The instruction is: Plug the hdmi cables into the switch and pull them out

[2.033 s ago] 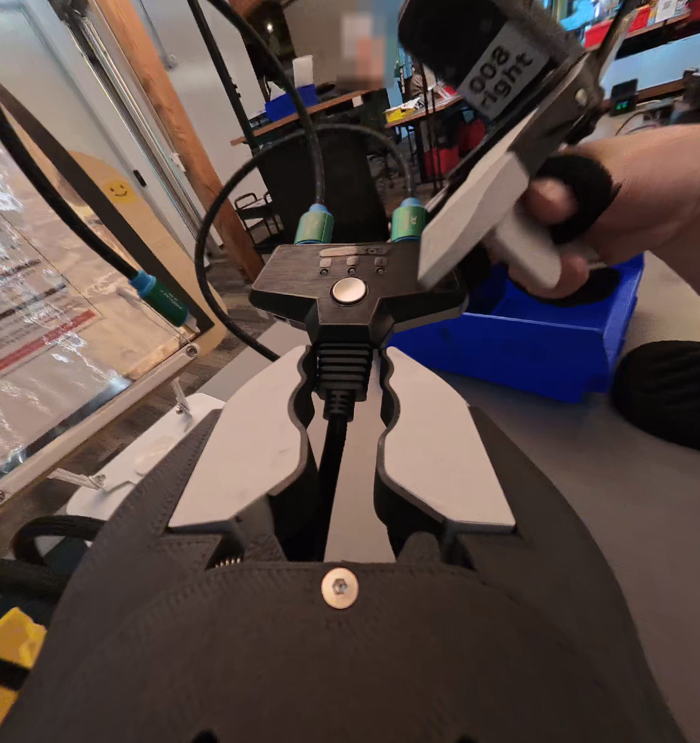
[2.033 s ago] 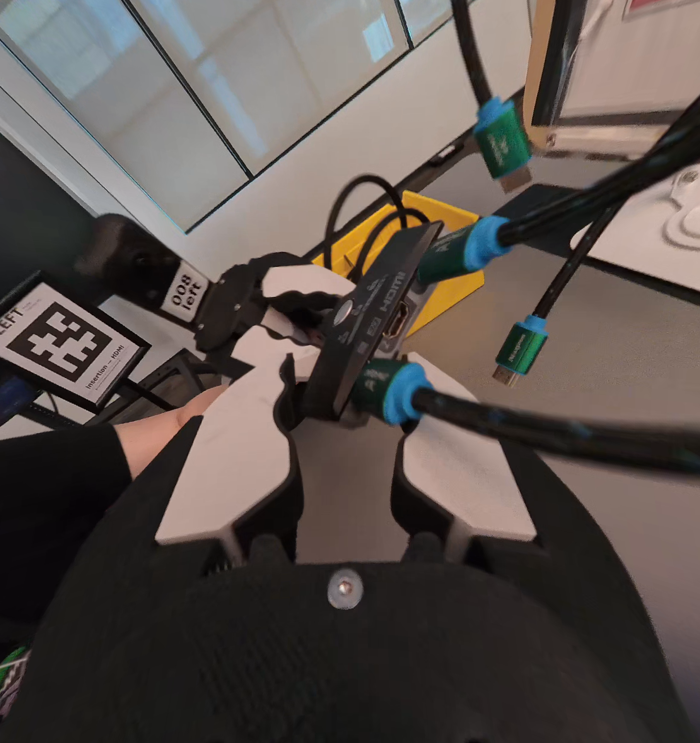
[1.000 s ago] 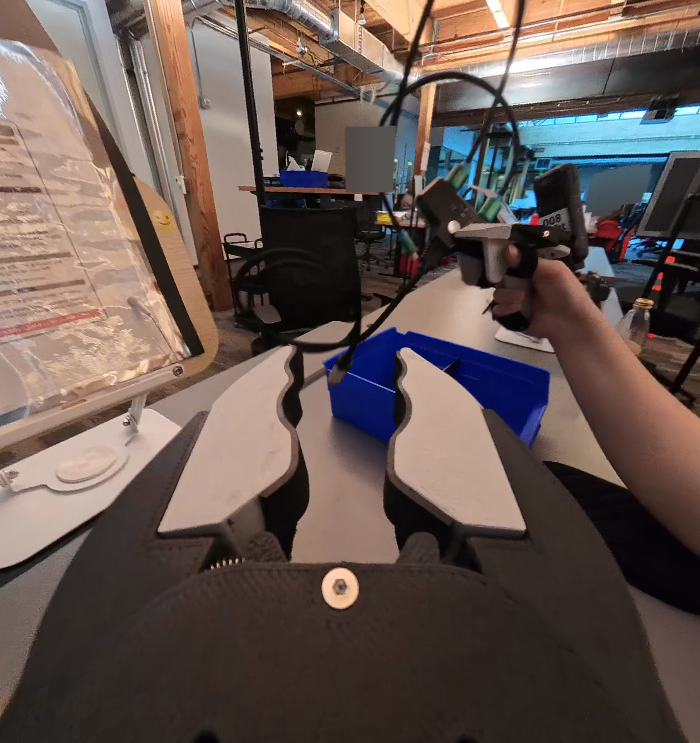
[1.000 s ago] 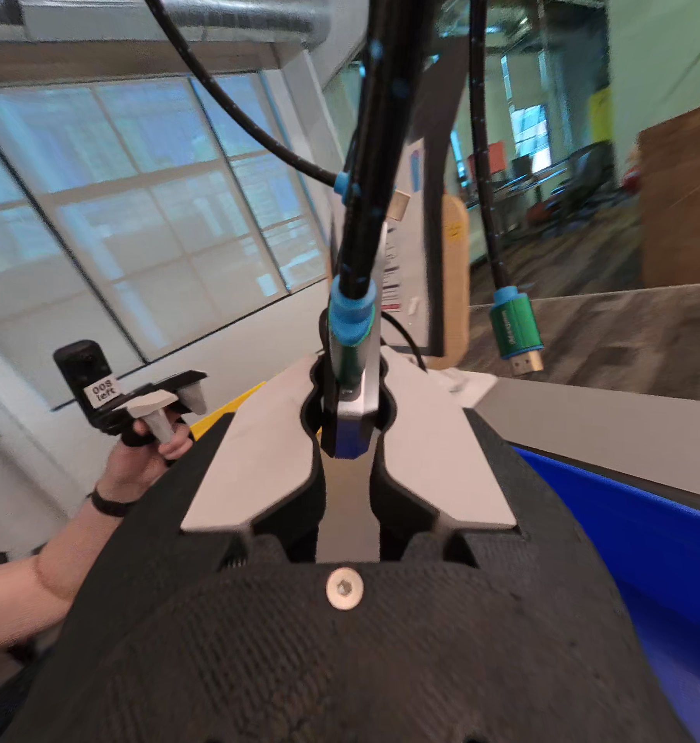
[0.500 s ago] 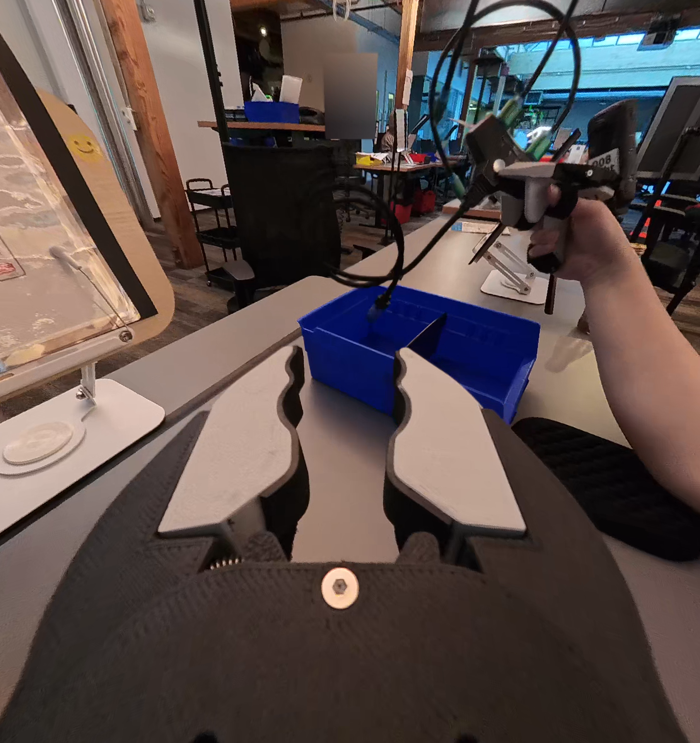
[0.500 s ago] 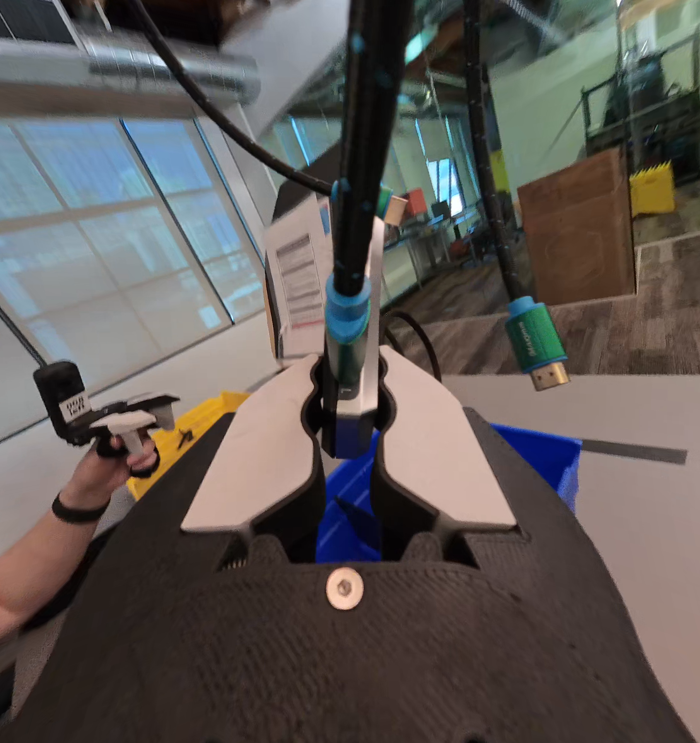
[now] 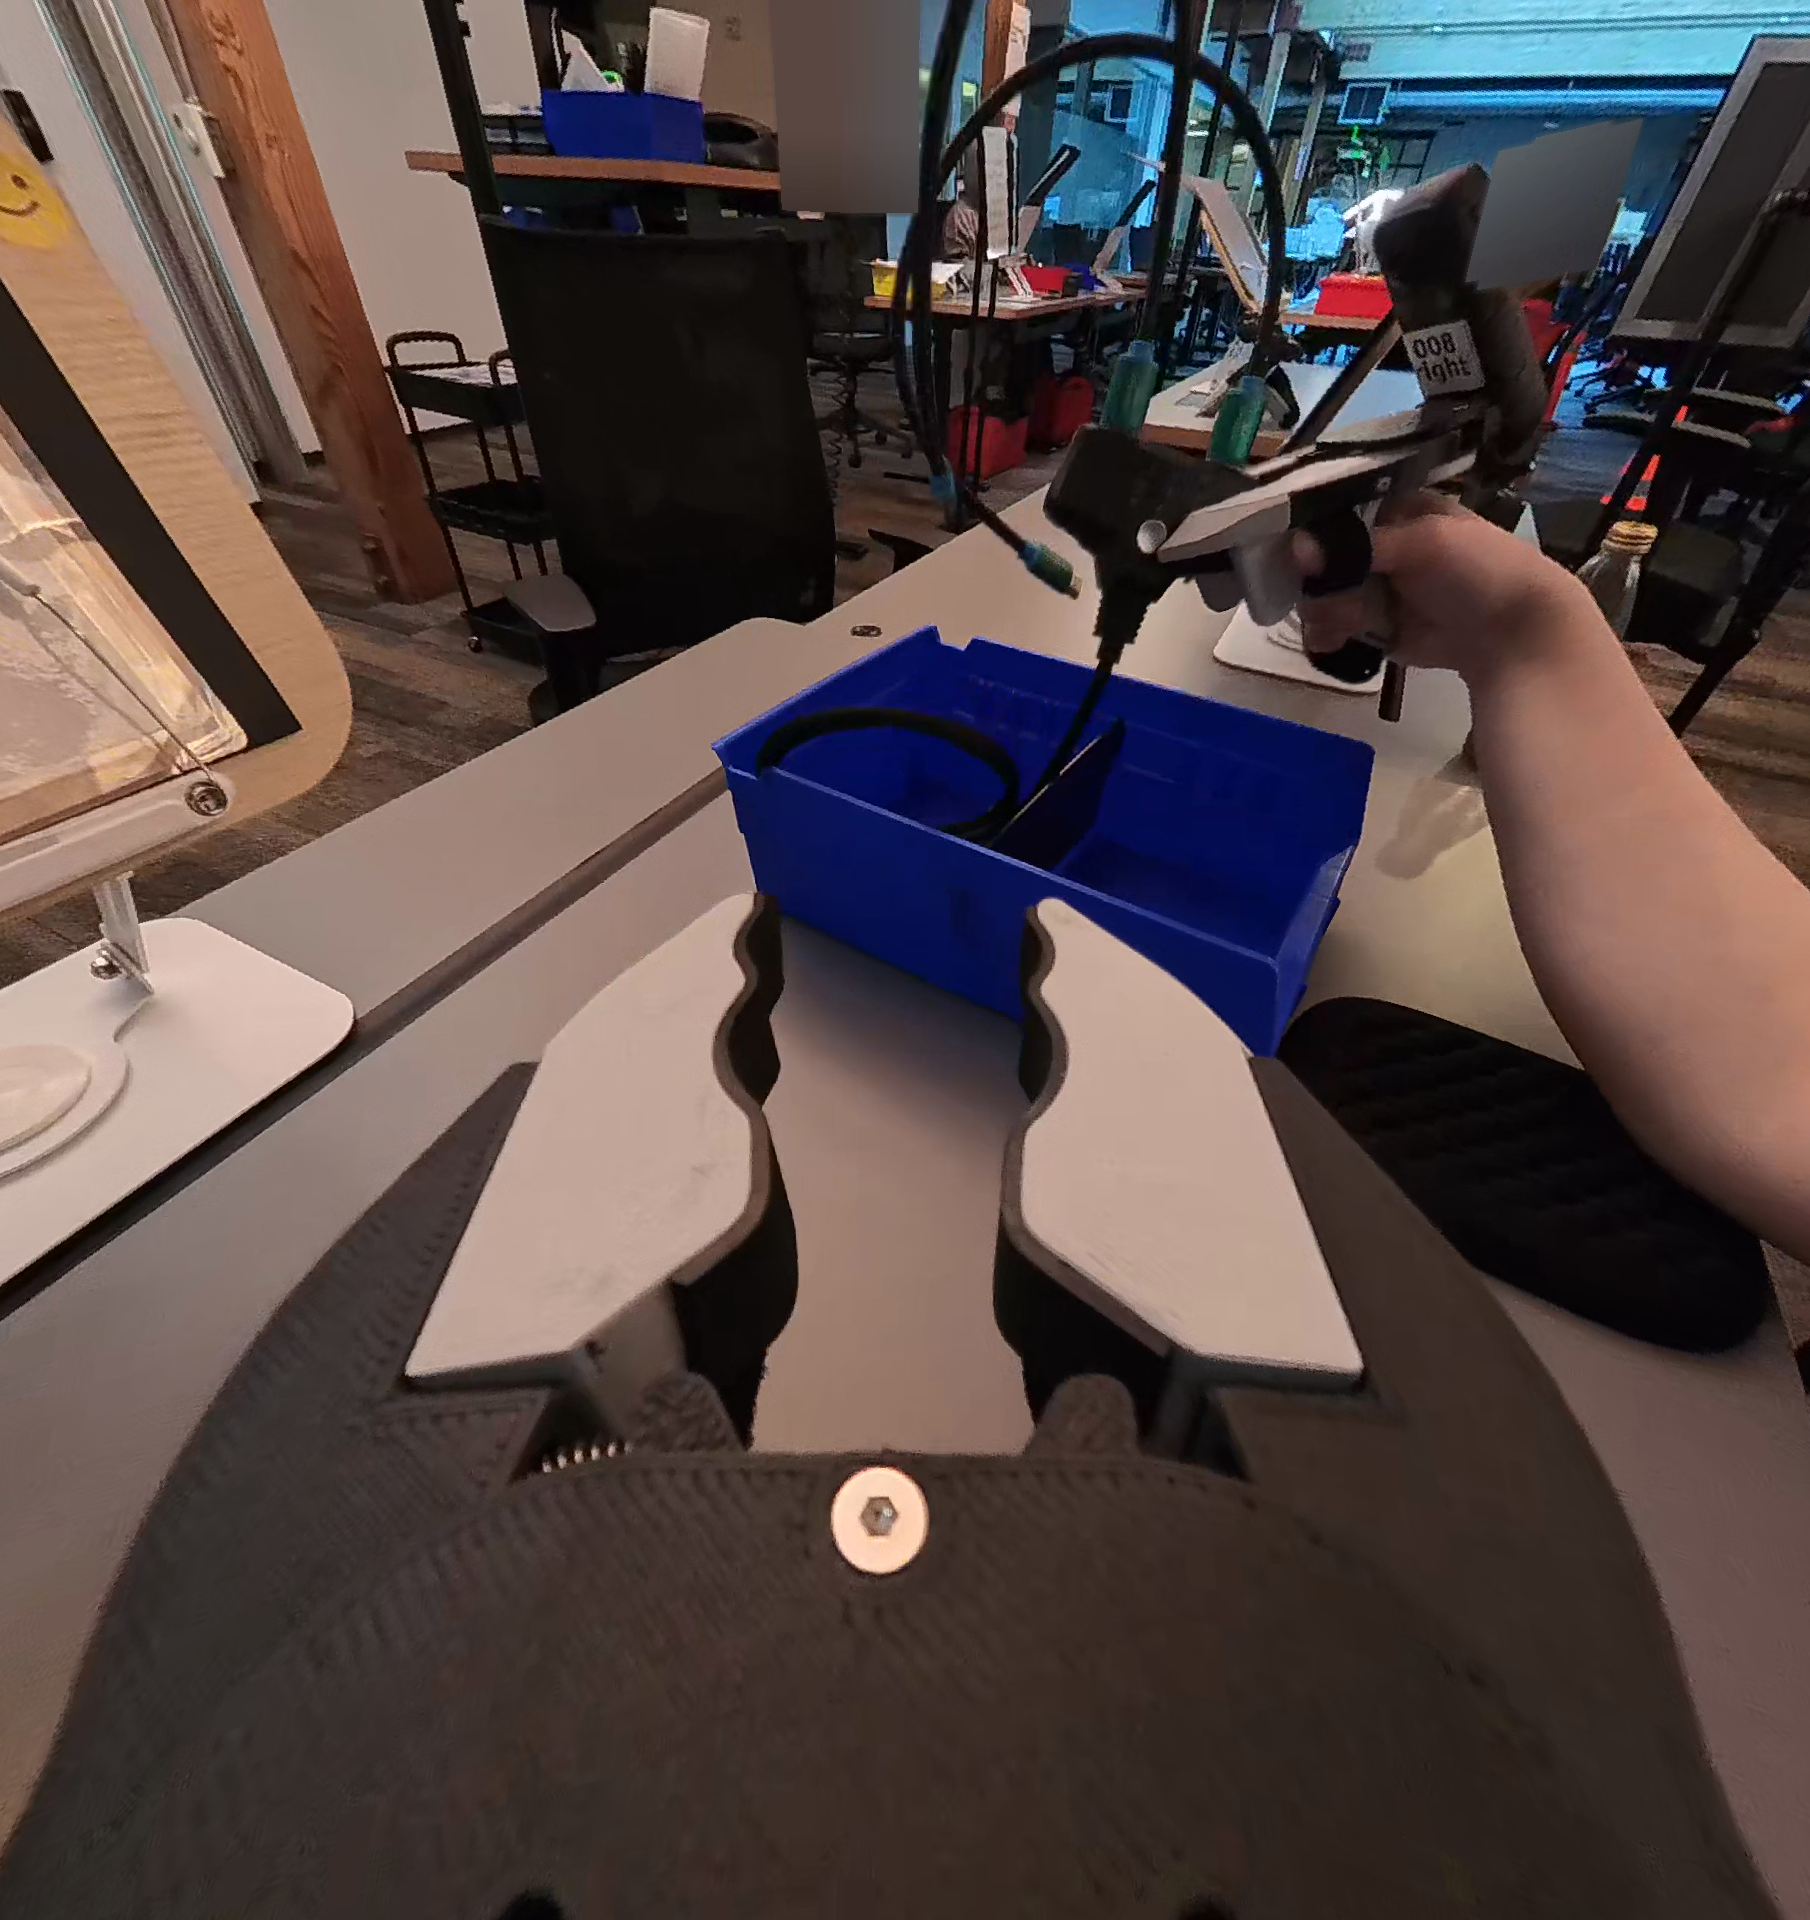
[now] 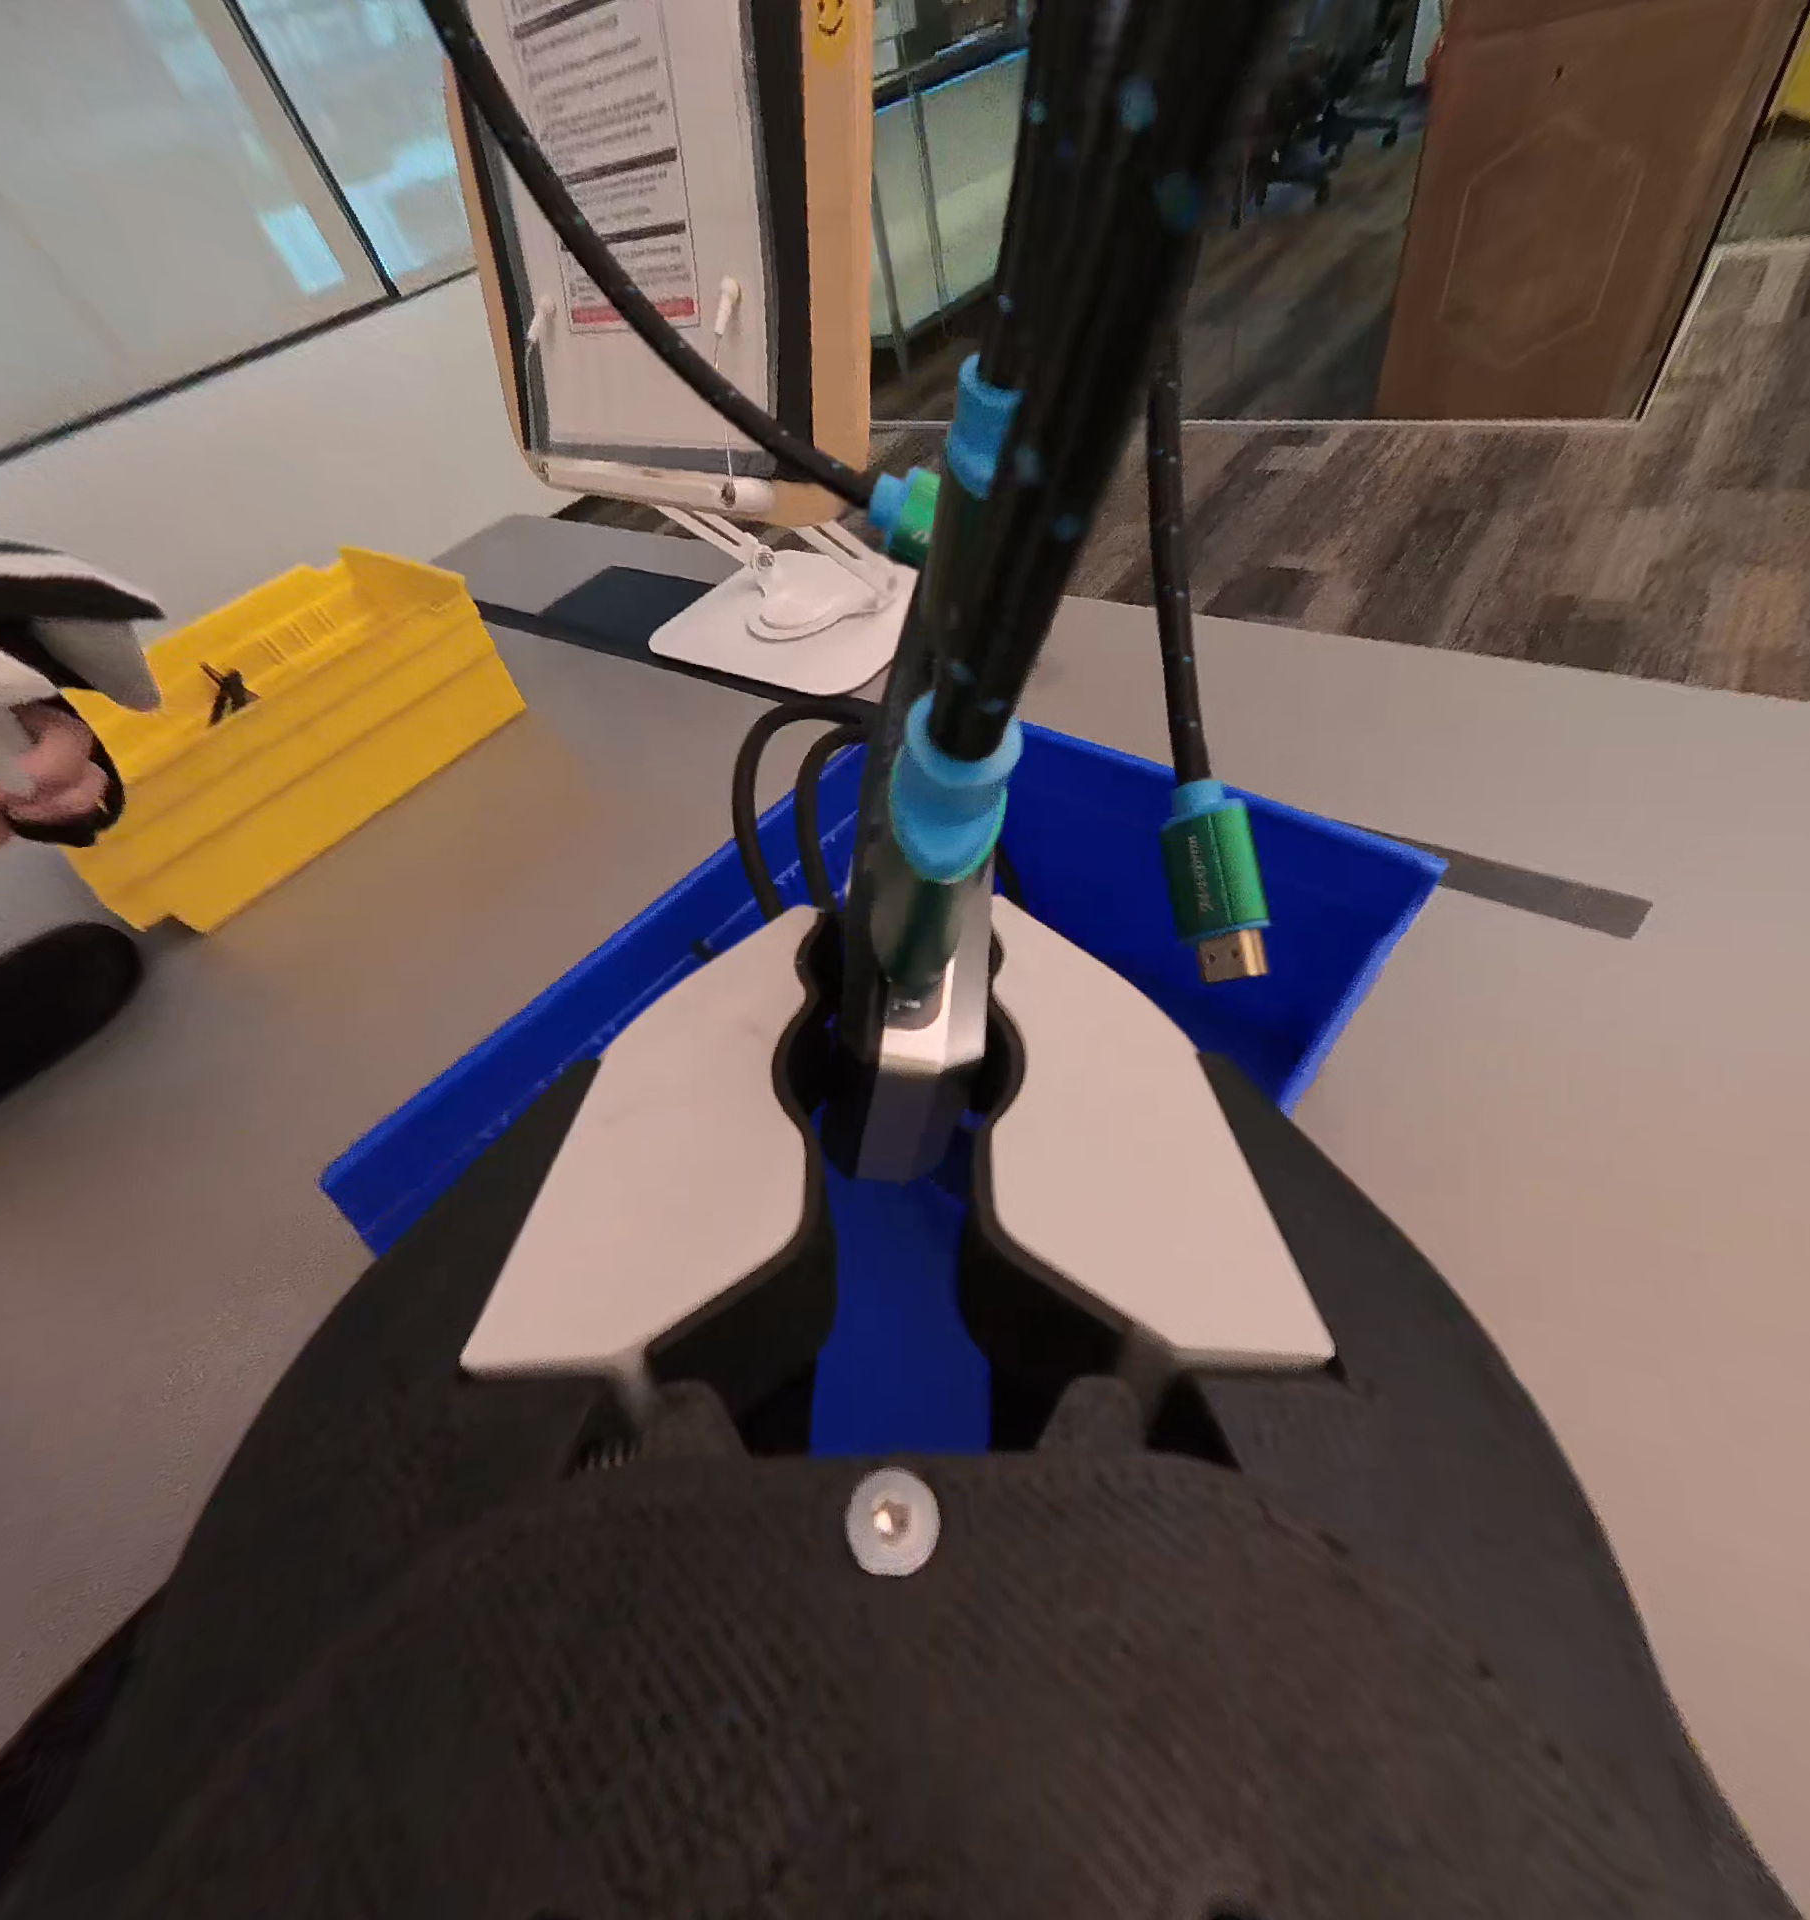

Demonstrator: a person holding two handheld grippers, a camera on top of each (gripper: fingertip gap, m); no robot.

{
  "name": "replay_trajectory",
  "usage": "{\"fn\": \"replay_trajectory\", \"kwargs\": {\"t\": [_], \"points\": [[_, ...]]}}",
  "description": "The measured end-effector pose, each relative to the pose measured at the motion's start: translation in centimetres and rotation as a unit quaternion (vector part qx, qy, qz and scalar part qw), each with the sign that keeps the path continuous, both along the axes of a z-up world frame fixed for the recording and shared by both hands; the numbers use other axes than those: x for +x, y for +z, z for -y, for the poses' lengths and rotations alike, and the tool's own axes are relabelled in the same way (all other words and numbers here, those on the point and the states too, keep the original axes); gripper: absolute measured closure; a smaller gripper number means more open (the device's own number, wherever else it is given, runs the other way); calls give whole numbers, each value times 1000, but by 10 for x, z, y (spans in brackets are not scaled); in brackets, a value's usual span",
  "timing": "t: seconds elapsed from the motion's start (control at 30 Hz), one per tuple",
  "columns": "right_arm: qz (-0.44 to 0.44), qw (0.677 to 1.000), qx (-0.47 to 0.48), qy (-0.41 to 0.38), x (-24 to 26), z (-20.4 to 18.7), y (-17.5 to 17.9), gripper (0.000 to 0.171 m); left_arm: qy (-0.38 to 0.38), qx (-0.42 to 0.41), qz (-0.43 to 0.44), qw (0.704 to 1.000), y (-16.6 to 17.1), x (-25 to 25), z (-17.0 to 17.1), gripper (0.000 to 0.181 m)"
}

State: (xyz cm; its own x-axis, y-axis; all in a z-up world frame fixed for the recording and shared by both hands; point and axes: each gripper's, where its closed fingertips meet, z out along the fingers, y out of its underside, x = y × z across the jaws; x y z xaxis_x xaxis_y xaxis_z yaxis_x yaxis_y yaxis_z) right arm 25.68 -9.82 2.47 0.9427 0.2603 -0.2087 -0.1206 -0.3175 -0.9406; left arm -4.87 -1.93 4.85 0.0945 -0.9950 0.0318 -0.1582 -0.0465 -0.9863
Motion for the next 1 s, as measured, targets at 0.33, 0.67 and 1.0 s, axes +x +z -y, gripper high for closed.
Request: {"fn": "replay_trajectory", "kwargs": {"t": [0.33,0.67,1.0], "points": [[-11,997,-81,-5,7,-16,-50,146,-14,-2,-32,999,-15,7,5,138],[73,982,-170,-22,5,-27,-79,146,-24,-2,-56,998,-27,13,11,138],[148,968,-195,-58,14,-28,-80,136,-30,0,-64,998,-30,16,15,138]]}}
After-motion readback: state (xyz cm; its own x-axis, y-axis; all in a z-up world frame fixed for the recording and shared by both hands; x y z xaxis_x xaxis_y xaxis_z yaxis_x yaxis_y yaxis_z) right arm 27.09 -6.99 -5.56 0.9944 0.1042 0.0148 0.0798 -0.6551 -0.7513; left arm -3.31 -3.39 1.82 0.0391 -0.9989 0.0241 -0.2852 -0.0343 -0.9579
